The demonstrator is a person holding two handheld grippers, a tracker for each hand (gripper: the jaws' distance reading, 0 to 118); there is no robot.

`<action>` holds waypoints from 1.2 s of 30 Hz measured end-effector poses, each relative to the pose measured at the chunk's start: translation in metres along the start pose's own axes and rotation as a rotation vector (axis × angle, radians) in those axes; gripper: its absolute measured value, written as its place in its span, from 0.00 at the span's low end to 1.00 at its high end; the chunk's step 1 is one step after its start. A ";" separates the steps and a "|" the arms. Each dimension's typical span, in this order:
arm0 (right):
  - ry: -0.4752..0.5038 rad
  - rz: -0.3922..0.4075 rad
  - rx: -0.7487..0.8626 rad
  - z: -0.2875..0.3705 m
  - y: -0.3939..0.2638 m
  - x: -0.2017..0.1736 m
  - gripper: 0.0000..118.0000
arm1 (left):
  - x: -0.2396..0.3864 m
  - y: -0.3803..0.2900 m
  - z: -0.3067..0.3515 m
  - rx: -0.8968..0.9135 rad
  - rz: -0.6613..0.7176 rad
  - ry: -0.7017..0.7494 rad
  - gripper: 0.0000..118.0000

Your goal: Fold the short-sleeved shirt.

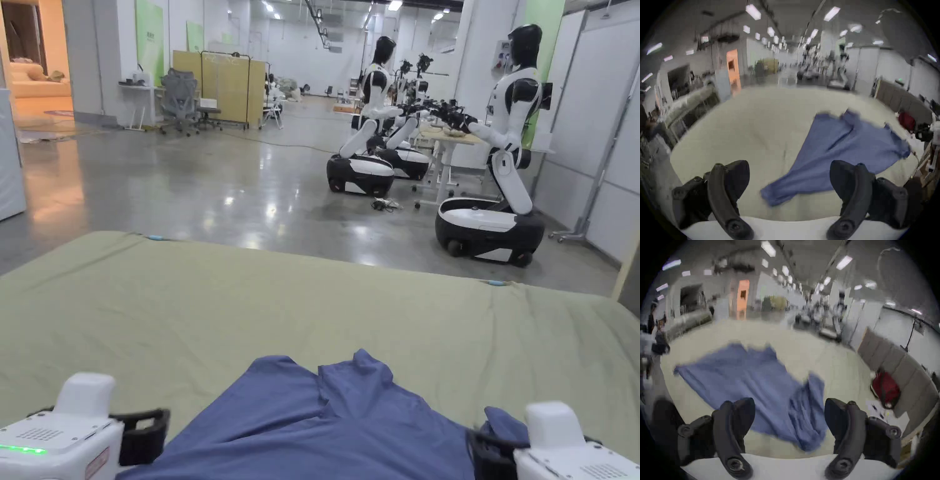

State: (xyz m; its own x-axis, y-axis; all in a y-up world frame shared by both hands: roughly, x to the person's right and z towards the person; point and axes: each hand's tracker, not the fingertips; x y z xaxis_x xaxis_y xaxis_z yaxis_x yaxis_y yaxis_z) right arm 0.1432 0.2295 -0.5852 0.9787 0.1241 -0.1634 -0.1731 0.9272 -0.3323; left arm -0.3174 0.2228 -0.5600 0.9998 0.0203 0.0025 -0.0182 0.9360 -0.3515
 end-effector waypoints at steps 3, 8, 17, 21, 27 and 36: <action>-0.015 -0.078 0.209 0.019 0.012 -0.040 0.81 | 0.043 0.010 0.018 0.132 -0.054 0.023 0.87; -0.009 -0.070 0.225 0.015 -0.001 -0.078 0.46 | 0.073 -0.010 0.015 0.172 -0.191 0.102 0.45; 0.010 -0.027 0.174 0.004 -0.003 -0.096 0.05 | -0.023 -0.026 0.009 -0.065 -0.059 0.116 0.00; 0.054 -0.039 0.124 -0.011 -0.008 -0.103 0.05 | -0.088 -0.037 0.002 -0.240 0.109 0.155 0.00; 0.096 -0.028 0.035 -0.042 -0.023 -0.123 0.05 | -0.105 -0.066 -0.030 -0.414 0.130 0.122 0.97; 0.093 -0.021 -0.051 -0.075 -0.027 -0.112 0.06 | -0.093 -0.096 -0.102 -0.503 0.069 0.104 0.85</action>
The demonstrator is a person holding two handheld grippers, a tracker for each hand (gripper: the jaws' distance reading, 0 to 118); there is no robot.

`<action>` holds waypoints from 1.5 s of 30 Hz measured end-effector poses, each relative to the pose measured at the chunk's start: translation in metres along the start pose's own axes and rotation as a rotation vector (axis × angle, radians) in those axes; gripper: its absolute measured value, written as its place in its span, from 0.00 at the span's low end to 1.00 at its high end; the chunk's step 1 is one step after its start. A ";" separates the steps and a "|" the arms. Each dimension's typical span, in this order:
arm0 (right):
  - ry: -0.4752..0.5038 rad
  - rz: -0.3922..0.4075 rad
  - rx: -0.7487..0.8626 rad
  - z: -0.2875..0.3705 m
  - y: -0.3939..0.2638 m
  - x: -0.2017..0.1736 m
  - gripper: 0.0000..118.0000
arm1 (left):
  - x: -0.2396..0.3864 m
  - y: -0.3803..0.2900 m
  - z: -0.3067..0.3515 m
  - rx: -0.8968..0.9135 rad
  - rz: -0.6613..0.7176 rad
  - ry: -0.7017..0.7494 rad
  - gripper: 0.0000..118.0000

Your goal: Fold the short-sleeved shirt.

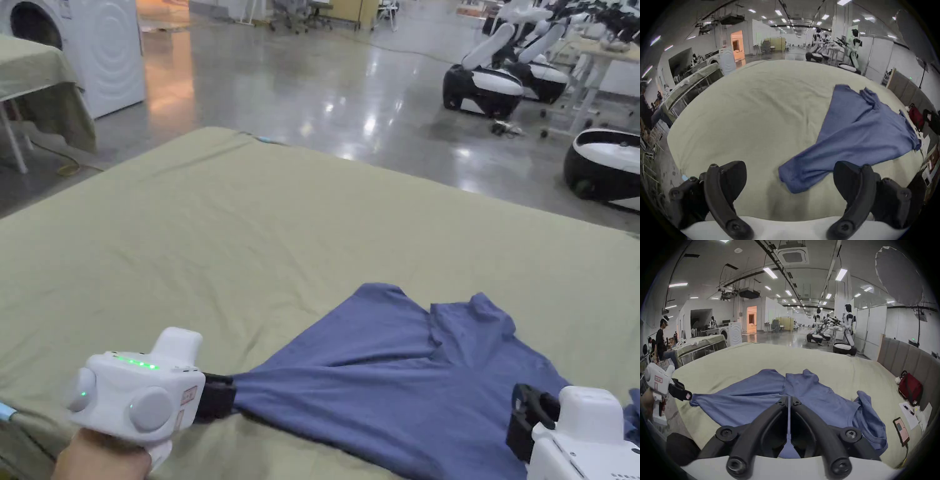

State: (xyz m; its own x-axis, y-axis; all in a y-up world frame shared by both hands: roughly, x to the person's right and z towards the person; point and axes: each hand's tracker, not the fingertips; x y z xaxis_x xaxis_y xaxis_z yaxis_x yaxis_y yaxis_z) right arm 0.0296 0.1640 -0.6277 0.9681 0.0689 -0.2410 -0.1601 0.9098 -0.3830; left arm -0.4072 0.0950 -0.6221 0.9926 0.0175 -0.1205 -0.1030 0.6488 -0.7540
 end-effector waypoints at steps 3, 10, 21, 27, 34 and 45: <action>-0.028 0.001 -0.016 -0.011 0.003 0.017 0.06 | 0.006 -0.002 -0.016 -0.028 -0.045 -0.009 0.37; -0.083 0.110 -0.103 -0.076 0.036 0.071 0.06 | 0.017 -0.009 -0.009 0.003 -0.087 -0.008 0.00; -0.031 0.079 -0.512 -0.295 0.050 0.148 0.90 | 0.025 0.018 0.037 0.120 -0.063 -0.031 0.00; -0.035 -0.070 -0.643 -0.313 0.019 0.165 0.80 | 0.021 0.026 0.028 0.090 -0.051 -0.033 0.00; -0.039 0.001 -0.584 -0.264 0.045 0.126 0.06 | 0.027 0.035 0.025 0.088 -0.049 -0.042 0.00; -0.069 0.036 -0.174 -0.116 0.186 0.167 0.06 | 0.054 0.158 0.041 0.304 -0.093 -0.103 0.00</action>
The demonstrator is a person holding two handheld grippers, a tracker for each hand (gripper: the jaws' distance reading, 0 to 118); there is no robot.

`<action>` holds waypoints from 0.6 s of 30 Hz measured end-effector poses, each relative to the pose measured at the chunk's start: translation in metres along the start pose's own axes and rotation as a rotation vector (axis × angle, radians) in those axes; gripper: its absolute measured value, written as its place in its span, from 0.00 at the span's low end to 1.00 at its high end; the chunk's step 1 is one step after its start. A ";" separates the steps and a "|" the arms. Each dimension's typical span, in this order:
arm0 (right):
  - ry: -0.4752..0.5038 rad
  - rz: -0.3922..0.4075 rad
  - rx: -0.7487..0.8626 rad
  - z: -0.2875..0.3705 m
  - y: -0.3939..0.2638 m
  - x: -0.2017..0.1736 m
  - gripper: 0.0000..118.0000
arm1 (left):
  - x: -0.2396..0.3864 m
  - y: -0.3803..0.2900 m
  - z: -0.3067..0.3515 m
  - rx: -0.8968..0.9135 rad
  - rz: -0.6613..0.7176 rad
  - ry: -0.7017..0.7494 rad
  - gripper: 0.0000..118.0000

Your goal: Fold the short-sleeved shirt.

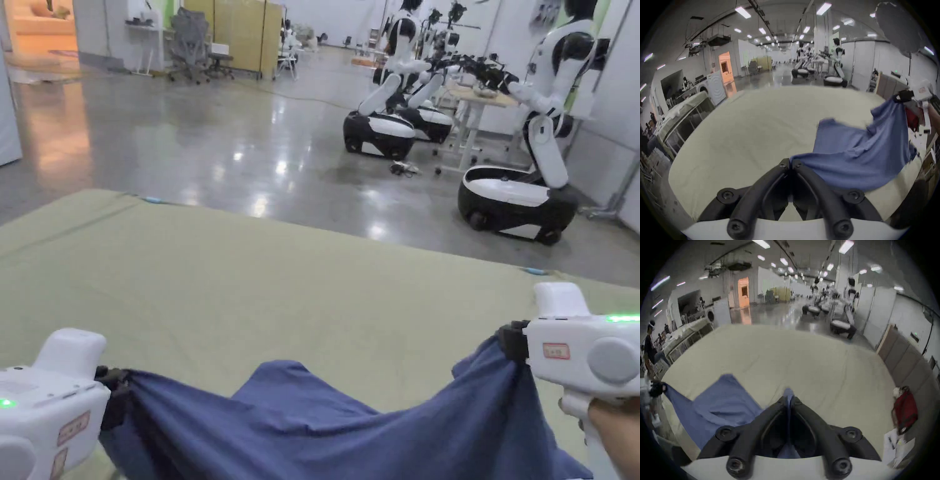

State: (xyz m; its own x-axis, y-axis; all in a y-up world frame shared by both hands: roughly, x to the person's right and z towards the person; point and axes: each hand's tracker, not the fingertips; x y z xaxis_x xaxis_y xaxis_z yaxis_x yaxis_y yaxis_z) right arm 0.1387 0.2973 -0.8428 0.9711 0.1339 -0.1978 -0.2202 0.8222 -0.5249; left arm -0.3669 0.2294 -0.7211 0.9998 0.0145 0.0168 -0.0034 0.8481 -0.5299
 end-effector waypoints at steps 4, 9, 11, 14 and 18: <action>-0.075 -0.031 0.140 0.048 0.054 0.042 0.06 | 0.013 0.085 -0.007 0.096 -0.075 0.048 0.00; -0.125 -0.043 0.268 0.091 0.129 0.086 0.06 | 0.028 0.195 -0.011 0.174 -0.094 0.051 0.00; -0.171 -0.030 0.308 0.103 0.156 0.098 0.06 | 0.037 0.236 -0.011 0.215 -0.148 0.092 0.00; -0.184 -0.043 0.378 0.121 0.197 0.113 0.06 | 0.049 0.290 -0.005 0.311 -0.219 0.157 0.00; -0.228 -0.032 0.462 0.146 0.246 0.121 0.06 | 0.051 0.354 0.013 0.398 -0.229 0.196 0.00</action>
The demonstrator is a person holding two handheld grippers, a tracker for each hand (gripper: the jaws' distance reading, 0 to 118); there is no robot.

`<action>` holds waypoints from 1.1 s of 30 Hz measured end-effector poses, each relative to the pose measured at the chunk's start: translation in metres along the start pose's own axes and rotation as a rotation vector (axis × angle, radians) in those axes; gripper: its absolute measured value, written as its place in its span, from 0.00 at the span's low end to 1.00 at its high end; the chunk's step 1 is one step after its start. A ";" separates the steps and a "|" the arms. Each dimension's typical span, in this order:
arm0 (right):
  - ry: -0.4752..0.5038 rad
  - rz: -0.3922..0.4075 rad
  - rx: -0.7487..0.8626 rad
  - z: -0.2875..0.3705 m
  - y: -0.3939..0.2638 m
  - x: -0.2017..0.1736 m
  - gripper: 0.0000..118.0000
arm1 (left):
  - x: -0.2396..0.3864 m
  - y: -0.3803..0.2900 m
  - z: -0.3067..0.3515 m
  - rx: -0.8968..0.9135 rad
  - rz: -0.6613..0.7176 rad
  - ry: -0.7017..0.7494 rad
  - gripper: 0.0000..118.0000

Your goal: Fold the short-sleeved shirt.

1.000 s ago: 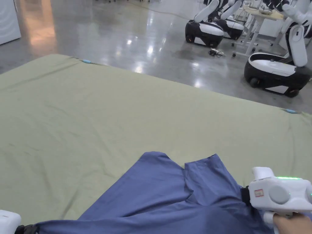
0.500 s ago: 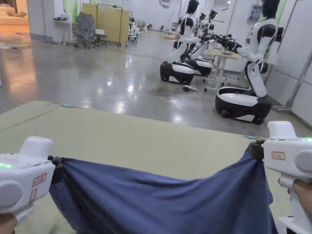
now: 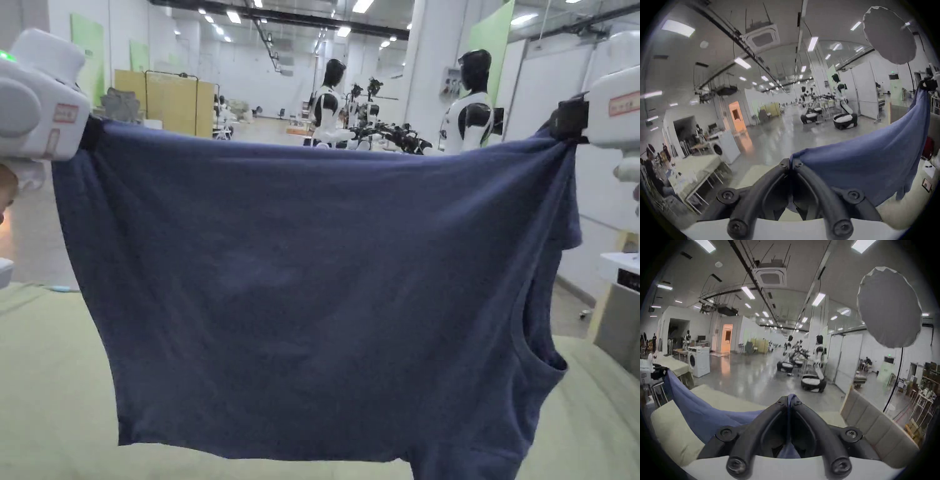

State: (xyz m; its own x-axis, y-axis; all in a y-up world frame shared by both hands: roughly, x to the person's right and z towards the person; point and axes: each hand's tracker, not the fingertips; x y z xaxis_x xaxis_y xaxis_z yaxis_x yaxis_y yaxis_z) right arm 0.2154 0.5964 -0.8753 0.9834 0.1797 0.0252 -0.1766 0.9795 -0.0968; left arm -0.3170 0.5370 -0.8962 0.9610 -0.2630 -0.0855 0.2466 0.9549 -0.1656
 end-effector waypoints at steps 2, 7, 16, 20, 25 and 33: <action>0.009 -0.018 0.042 0.002 0.023 0.003 0.06 | -0.006 0.022 0.000 0.053 -0.025 0.055 0.00; 0.004 -0.003 0.069 -0.002 0.045 -0.003 0.06 | -0.017 0.046 0.000 0.078 -0.019 0.074 0.00; 0.032 -0.058 -0.030 -0.035 -0.065 -0.017 0.06 | 0.008 -0.058 -0.040 -0.054 0.003 -0.006 0.00; 0.038 -0.103 -0.059 -0.038 -0.125 -0.015 0.06 | 0.022 -0.118 -0.039 -0.095 0.079 -0.042 0.00; 0.075 -0.166 -0.080 0.009 -0.171 -0.008 0.06 | 0.036 -0.164 0.012 -0.109 0.009 -0.040 0.00; 0.141 -0.142 -0.241 0.148 -0.272 -0.008 0.06 | 0.057 -0.261 0.162 -0.295 -0.084 -0.176 0.00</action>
State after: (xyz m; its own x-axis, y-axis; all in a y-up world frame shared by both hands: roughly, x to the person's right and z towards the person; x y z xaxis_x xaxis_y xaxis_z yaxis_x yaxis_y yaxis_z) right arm 0.2492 0.3418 -0.7024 0.9966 0.0114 -0.0814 -0.0382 0.9411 -0.3359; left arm -0.3066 0.2948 -0.6990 0.9521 -0.2864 0.1072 0.3036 0.8429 -0.4442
